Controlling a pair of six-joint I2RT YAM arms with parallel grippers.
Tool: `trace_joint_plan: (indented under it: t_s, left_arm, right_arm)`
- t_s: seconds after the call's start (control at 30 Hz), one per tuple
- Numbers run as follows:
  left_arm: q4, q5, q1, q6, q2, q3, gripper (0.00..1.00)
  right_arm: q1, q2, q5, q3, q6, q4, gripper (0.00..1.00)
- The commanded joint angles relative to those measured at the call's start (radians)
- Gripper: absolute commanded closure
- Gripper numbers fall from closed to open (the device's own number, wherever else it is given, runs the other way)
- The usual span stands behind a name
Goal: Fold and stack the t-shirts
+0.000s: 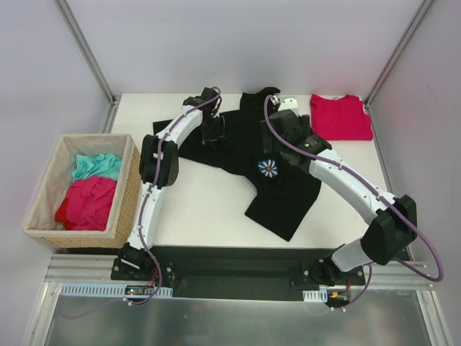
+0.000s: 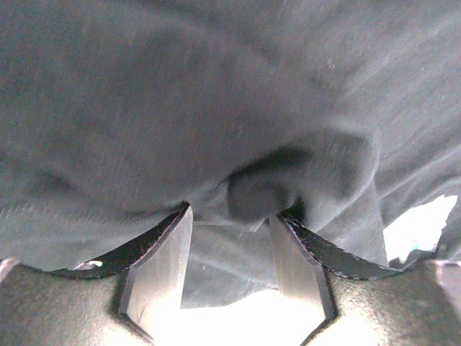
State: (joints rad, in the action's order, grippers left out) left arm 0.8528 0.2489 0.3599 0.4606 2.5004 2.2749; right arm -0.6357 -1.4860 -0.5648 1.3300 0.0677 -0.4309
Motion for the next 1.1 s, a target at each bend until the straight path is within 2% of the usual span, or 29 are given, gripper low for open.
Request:
trace_joint_plan:
  t_s: [0.0, 0.37, 0.83, 0.97, 1.0, 1.07]
  left_arm:
    - [0.029, -0.056, -0.006, -0.011, -0.123, -0.04, 0.56]
    - [0.031, -0.043, -0.016, 0.007, -0.075, -0.046, 0.59]
    - [0.029, 0.024, -0.015, 0.033, 0.055, 0.115, 0.57]
    - [0.029, 0.021, -0.016, 0.032, 0.06, 0.11, 0.63]
    - [0.031, 0.023, -0.016, 0.032, 0.061, 0.11, 0.69]
    - [0.031, 0.024, -0.016, 0.032, 0.063, 0.109, 0.76]
  right_arm:
    - [-0.012, 0.026, -0.017, 0.011, -0.002, 0.012, 0.03]
    - [-0.016, 0.026, -0.024, 0.014, 0.001, 0.011, 0.03]
    - [-0.016, 0.043, -0.035, 0.005, 0.004, 0.012, 0.03]
    - [-0.016, 0.041, -0.037, 0.003, 0.004, 0.012, 0.03]
    - [-0.016, 0.041, -0.037, 0.001, 0.004, 0.012, 0.03]
    - [-0.016, 0.043, -0.038, 0.0, 0.003, 0.012, 0.04]
